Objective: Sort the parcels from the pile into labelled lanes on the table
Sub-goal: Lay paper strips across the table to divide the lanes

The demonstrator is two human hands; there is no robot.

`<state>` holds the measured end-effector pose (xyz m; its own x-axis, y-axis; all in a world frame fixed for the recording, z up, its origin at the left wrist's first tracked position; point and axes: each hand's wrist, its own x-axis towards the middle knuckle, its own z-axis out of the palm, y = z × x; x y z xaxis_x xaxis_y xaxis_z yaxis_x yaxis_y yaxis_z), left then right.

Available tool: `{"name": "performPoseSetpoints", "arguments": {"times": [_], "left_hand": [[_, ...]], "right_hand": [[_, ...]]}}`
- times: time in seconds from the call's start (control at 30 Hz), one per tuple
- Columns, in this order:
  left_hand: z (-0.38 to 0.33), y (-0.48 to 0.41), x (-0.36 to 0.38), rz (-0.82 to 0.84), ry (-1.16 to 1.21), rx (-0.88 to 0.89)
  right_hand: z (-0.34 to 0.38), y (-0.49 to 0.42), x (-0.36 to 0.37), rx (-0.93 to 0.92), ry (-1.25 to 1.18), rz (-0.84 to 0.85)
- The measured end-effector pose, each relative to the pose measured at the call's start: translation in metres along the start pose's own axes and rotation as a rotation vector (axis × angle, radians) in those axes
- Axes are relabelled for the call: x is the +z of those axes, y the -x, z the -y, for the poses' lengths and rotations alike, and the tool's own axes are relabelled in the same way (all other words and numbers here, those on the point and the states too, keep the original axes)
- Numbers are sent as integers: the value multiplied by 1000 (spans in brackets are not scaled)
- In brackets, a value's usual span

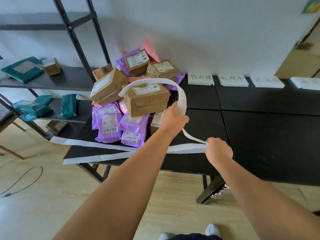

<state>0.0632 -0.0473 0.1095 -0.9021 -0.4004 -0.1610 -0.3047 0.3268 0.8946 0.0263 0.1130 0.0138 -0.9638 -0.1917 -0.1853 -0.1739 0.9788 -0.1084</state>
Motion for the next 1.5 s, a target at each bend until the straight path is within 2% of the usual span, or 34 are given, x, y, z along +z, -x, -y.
{"name": "performPoseSetpoints", "arguments": {"times": [0.17,0.43,0.57,0.77,0.9,1.17,1.5], "left_hand": [[-14,-15,44,-2,-27,0],[-31,-48,122,-100,283,-221],[-40,-58,165,-160,338,-305],[-47,-63,216,-179,240,-345],[-47,-68,240,-192,221,-420],[-56,-107,261,-171,191,-368],[-73,-202,263,-38,145,-278]], "right_hand": [[-39,-8,-3,60,-58,32],[-133,-33,-13,13,-222,112],[-173,-48,-20,-32,-315,168],[-208,-68,-31,-65,-613,228],[-226,-76,-27,-59,-670,251],[-234,-107,-24,-24,-670,226],[-208,-179,-29,63,-671,217]]}}
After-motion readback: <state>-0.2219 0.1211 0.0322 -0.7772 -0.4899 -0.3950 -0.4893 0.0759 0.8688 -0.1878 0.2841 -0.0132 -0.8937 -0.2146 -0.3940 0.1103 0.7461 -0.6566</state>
